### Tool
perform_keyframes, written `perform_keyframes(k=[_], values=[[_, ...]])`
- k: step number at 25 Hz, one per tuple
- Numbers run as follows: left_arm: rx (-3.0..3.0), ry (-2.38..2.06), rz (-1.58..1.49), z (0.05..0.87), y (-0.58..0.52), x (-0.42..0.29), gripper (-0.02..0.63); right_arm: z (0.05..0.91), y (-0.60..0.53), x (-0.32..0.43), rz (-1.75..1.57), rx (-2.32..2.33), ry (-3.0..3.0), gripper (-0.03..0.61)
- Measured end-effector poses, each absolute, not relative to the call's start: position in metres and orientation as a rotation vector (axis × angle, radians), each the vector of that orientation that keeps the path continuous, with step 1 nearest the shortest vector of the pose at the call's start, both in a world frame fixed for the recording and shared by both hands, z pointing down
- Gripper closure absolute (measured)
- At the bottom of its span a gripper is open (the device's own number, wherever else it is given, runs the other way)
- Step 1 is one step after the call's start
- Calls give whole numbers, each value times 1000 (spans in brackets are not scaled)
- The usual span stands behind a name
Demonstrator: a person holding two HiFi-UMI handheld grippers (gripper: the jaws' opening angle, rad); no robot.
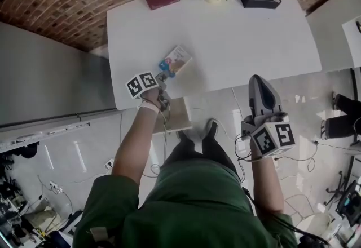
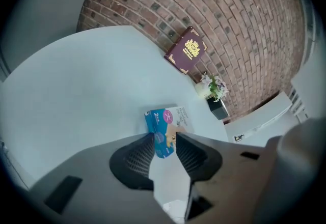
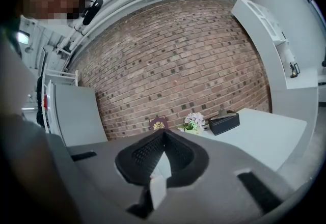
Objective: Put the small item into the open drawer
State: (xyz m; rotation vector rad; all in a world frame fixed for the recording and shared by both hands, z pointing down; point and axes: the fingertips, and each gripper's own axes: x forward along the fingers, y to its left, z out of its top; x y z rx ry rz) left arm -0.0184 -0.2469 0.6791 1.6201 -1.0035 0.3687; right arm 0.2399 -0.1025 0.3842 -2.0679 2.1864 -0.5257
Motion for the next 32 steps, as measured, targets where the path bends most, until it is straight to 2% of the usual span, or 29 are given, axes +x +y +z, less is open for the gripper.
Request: perform_keyframes(k=[8,23,32], values=[[1513,-1016,402,706,-257,-10,472,397,-85,253,-561,-2144,2077,575],[1555,-1009,333,706,-266,-6,560,414,-81,254,-637,-2131,2059,575],[1594,-1014,242,698,-262,-11,580,422,-84,253,-690,-2081,2076,575]])
